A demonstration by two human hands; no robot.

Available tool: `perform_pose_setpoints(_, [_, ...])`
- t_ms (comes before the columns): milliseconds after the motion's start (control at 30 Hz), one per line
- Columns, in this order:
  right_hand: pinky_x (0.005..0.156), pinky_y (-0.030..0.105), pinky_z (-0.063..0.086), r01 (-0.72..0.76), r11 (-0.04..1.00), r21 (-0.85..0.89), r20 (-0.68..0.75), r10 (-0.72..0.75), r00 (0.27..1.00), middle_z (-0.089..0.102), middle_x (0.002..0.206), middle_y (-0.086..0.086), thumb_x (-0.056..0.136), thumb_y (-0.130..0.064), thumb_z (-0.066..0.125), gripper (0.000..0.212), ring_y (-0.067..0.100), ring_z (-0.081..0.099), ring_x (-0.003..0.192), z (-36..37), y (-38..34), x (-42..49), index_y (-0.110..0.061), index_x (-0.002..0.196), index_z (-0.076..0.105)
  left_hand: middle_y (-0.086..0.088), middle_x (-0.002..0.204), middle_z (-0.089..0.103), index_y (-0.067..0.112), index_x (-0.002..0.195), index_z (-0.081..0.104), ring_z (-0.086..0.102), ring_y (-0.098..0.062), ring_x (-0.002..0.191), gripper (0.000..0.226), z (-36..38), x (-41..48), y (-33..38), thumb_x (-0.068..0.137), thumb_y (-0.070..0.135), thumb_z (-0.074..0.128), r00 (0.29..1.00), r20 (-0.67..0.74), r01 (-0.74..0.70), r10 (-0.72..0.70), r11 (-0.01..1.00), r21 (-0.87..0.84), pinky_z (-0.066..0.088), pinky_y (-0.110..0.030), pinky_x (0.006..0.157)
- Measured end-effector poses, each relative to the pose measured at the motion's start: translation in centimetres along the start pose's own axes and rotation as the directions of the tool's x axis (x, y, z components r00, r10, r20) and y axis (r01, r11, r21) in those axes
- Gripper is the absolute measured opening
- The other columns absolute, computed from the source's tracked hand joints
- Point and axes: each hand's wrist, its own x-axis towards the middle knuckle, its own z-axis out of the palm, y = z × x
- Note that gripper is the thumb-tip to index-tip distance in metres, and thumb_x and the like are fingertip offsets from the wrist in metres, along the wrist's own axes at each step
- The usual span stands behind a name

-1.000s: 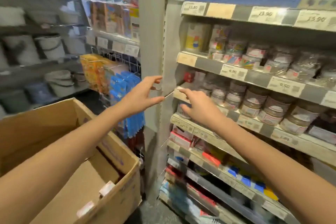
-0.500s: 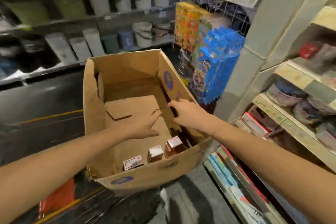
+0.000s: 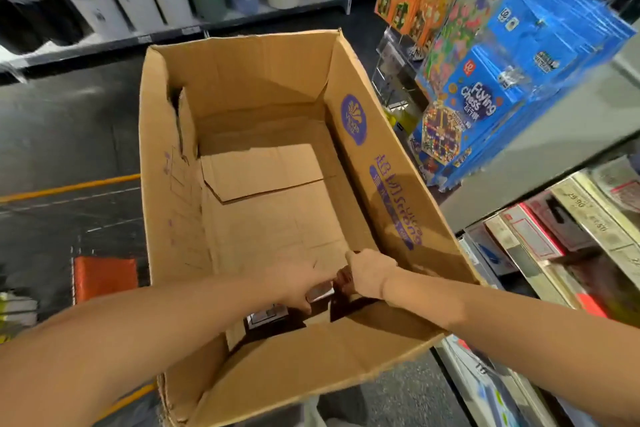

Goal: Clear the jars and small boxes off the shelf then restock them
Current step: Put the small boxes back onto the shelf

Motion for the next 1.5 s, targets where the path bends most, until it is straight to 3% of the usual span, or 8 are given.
perform_pose_setpoints(200, [0.087, 0.047, 0.051, -0.163, 0.986, 0.038, -0.034, 0.164, 0.986, 0.048, 0.122, 0.018, 0.094, -0.024, 0.054, 0.039, 0.035, 0.055, 0.108, 2.2, -1.1, 1.5, -0.014, 0.130, 0.043, -0.008, 0.116, 0.044, 0.036, 0.132, 0.032, 0.048, -0.021, 0.089, 0.061, 1.2, 0.8, -0.2, 0.085, 0.012, 0.063, 0.995, 0.012, -0.103, 0.104, 0.995, -0.015, 0.043, -0.033, 0.066])
perform_pose_setpoints(600, [0.062, 0.032, 0.048, -0.127, 0.979, 0.160, -0.105, 0.144, 0.984, 0.062, 0.105, 0.015, 0.088, -0.031, 0.061, 0.029, 0.031, 0.062, 0.091, 1.4, -1.3, 2.2, -0.007, 0.104, 0.063, -0.006, 0.142, 0.034, 0.023, 0.141, 0.033, 0.048, -0.026, 0.113, 0.071, 0.8, 1.5, -0.4, 0.082, 0.004, 0.066, 0.985, 0.005, -0.171, 0.172, 0.976, 0.133, 0.048, -0.032, 0.077])
perform_pose_setpoints(800, [0.071, 0.033, 0.051, -0.059, 0.996, 0.063, -0.137, 0.067, 0.988, 0.059, 0.110, 0.015, 0.088, -0.024, 0.059, 0.027, 0.031, 0.061, 0.095, -1.8, -1.3, 0.3, -0.010, 0.112, 0.061, -0.007, 0.132, 0.047, 0.020, 0.137, 0.040, 0.053, -0.021, 0.105, 0.063, -0.3, 1.1, -0.3, 0.082, 0.018, 0.070, 0.997, -0.035, -0.070, 0.072, 0.996, 0.057, 0.049, -0.030, 0.078])
perform_pose_setpoints(1000, [0.085, 0.039, 0.049, 0.023, 0.995, 0.092, -0.339, 0.010, 0.941, 0.053, 0.119, 0.018, 0.093, -0.029, 0.055, 0.033, 0.036, 0.058, 0.106, -7.7, -1.1, -5.4, -0.010, 0.120, 0.059, -0.006, 0.132, 0.046, 0.016, 0.133, 0.043, 0.052, -0.023, 0.109, 0.067, -6.0, -1.8, -1.5, 0.077, 0.031, 0.076, 0.986, -0.165, 0.037, -0.023, 0.996, 0.085, 0.045, -0.030, 0.082])
perform_pose_setpoints(1133, [0.079, 0.036, 0.048, 0.113, 0.985, 0.131, -0.482, -0.037, 0.875, 0.061, 0.107, 0.014, 0.084, -0.026, 0.061, 0.022, 0.032, 0.060, 0.100, -10.9, 0.4, -11.1, -0.011, 0.100, 0.062, -0.002, 0.110, 0.054, 0.010, 0.119, 0.053, 0.054, -0.023, 0.107, 0.056, -11.5, -5.7, 0.3, 0.072, 0.021, 0.081, 0.930, -0.366, -0.026, 0.002, 0.998, -0.060, 0.036, -0.024, 0.078])
perform_pose_setpoints(1200, [0.078, 0.035, 0.048, 0.157, 0.981, 0.113, -0.569, -0.066, 0.820, 0.062, 0.094, 0.011, 0.083, -0.023, 0.062, 0.010, 0.030, 0.060, 0.095, -11.9, 1.5, -14.3, -0.015, 0.087, 0.059, 0.004, 0.111, 0.052, 0.016, 0.120, 0.052, 0.050, -0.014, 0.104, 0.054, -14.2, -7.8, 2.5, 0.074, 0.028, 0.079, 0.892, -0.452, -0.014, 0.020, 1.000, 0.017, 0.038, -0.024, 0.082])
perform_pose_setpoints(1267, [0.074, 0.033, 0.046, 0.160, 0.978, 0.136, -0.637, -0.037, 0.770, 0.057, 0.088, 0.008, 0.084, -0.023, 0.060, 0.013, 0.030, 0.057, 0.091, -12.3, 2.6, -17.2, -0.013, 0.092, 0.060, 0.008, 0.113, 0.052, 0.020, 0.119, 0.052, 0.047, -0.008, 0.102, 0.055, -16.7, -9.3, 4.8, 0.075, 0.036, 0.078, 0.849, -0.523, -0.017, 0.069, 0.994, 0.104, 0.040, -0.024, 0.085])
perform_pose_setpoints(1500, [0.072, 0.037, 0.045, -0.079, 0.974, 0.215, -0.732, 0.214, 0.647, 0.060, 0.105, 0.016, 0.081, -0.024, 0.061, 0.035, 0.036, 0.058, 0.100, -11.4, 8.2, -24.9, -0.011, 0.111, 0.051, -0.005, 0.100, 0.056, 0.011, 0.103, 0.054, 0.056, -0.024, 0.095, 0.049, -22.5, -10.5, 14.9, 0.071, 0.039, 0.078, 0.677, -0.667, -0.117, 0.313, 0.940, 0.322, 0.044, -0.035, 0.077])
